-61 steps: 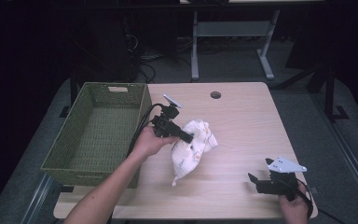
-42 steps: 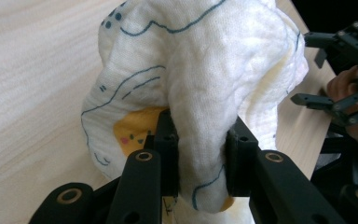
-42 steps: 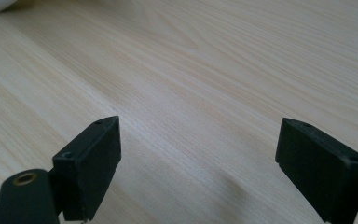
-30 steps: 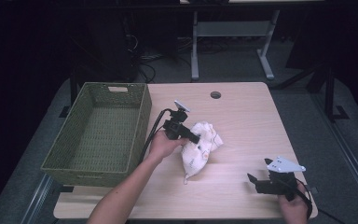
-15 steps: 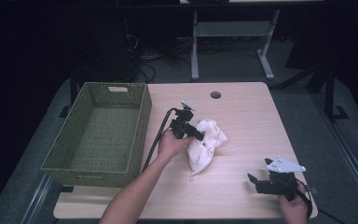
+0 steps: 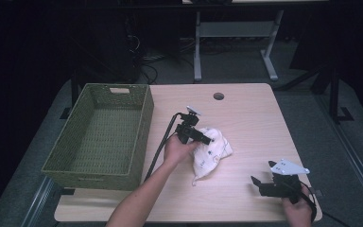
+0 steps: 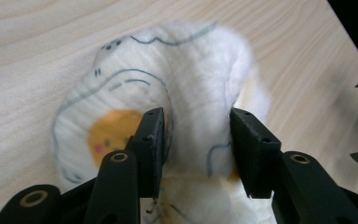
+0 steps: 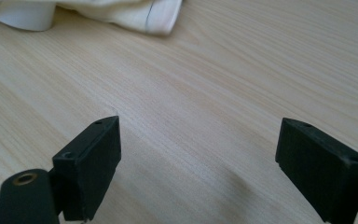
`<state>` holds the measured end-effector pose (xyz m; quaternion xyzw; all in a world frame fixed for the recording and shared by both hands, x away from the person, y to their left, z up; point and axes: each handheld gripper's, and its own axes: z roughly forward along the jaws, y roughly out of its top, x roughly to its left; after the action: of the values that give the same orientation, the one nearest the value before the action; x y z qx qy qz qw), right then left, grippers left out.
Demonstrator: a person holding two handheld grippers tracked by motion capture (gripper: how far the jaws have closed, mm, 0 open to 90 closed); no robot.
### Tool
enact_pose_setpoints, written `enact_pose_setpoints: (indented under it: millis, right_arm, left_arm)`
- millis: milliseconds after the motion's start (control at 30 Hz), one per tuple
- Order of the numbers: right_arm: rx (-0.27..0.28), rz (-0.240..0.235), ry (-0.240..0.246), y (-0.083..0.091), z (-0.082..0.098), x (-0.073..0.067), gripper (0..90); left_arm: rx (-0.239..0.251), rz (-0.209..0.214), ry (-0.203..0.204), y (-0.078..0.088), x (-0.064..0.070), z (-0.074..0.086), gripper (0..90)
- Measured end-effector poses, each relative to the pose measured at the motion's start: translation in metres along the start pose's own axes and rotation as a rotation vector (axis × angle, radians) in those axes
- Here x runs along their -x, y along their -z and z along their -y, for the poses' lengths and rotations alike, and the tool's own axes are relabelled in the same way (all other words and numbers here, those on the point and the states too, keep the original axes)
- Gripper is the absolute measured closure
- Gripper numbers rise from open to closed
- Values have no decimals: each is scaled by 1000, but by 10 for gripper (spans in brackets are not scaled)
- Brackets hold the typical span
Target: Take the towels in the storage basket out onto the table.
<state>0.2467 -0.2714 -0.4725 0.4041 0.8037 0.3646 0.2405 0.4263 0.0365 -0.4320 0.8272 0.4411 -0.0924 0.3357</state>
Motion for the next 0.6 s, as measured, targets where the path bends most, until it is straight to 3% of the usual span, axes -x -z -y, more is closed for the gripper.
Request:
enact_pose_setpoints:
  millis: [300,433,533,600]
  right_arm:
    - [1,-1,5,0,0,0,137]
    - [9,-4,13,1,-2,-1,136]
    - [7,-10,21,1,-3,-3,137]
    - [6,-12,22,-1,-3,-3,137]
  left_arm:
    - [28,10,8,5,1,4,413]
    - [48,4,-12,7,2,9,389]
    - [66,39,1,10,0,10,372]
    - [73,37,-8,14,0,11,358]
